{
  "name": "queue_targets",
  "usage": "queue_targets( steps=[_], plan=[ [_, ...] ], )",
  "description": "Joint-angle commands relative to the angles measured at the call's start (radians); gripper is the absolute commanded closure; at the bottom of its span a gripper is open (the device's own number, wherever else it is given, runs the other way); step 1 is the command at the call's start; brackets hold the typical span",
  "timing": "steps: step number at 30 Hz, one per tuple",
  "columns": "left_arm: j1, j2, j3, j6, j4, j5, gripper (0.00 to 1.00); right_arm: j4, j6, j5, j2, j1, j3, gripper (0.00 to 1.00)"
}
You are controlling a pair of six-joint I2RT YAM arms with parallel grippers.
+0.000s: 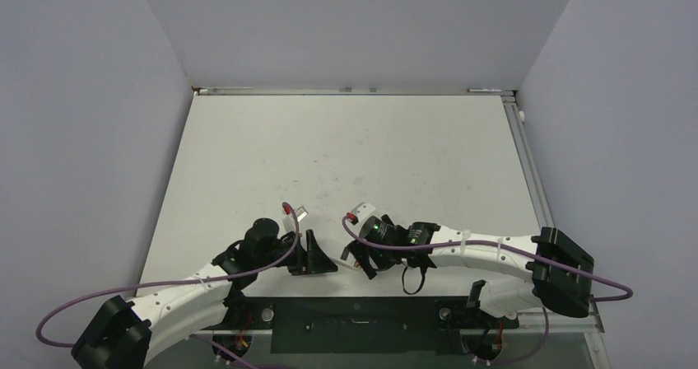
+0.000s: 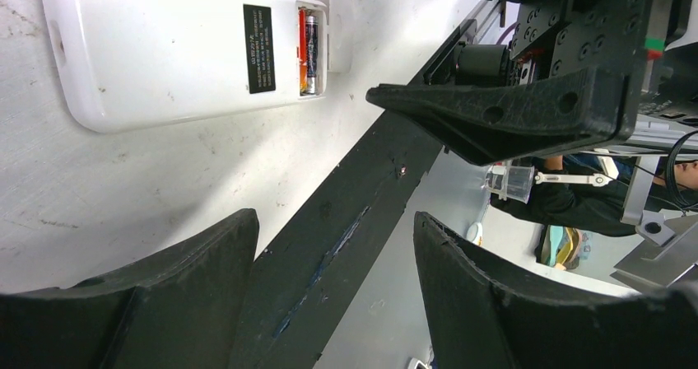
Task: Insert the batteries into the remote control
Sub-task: Pick up the battery cover at the center of the board.
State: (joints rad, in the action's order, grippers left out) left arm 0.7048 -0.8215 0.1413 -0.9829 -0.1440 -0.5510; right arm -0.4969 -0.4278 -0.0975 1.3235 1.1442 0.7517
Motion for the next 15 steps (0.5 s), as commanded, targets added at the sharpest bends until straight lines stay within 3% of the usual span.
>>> queue_targets(
  steps=[1, 8, 15],
  plan=[
    [-0.005, -0.002, 0.047, 0.015, -0.013, -0.012, 0.34, -0.021, 0.043, 0.045, -0.019, -0.006, 0.032, 0.24],
    [-0.007, 0.023, 0.057, 0.014, -0.001, -0.026, 0.32, -0.11, 0.113, 0.132, 0.0, -0.006, 0.129, 0.24],
    [-0.007, 0.042, 0.059, 0.009, 0.01, -0.051, 0.32, -0.262, 0.187, 0.042, 0.086, -0.021, 0.257, 0.24]
  ],
)
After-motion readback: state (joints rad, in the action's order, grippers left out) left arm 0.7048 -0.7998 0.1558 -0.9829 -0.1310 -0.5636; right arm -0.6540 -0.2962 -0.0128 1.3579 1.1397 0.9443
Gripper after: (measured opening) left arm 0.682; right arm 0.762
